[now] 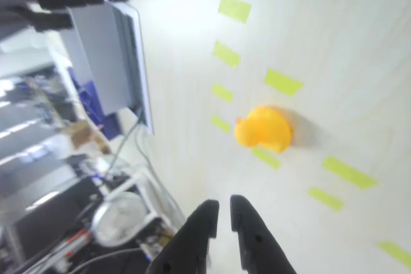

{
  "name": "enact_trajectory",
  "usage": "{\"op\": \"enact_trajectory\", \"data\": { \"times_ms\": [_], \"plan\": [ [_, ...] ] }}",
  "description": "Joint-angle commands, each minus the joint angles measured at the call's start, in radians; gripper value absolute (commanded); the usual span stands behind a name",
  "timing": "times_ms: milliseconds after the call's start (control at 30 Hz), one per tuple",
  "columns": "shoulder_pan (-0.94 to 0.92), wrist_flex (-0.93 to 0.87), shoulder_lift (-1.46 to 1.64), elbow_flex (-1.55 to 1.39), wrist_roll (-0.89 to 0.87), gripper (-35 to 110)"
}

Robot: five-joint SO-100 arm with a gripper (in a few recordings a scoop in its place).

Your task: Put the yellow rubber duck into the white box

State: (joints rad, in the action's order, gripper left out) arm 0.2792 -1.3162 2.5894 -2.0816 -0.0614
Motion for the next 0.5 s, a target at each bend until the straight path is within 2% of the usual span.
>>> {"op": "enact_trajectory", "data": {
  "times_ms": [0,167,367,467],
  "plan": [
    [0.048,-0.094,-0.295,0.350,0.014,0],
    [0.058,-0.123,-0.492,0.423,0.387,9],
    [0.118,-0.123,-0.606,0.426,0.626,40],
    [0.150,-0.155,-0.661,0.439,0.707,46]
  ]
}}
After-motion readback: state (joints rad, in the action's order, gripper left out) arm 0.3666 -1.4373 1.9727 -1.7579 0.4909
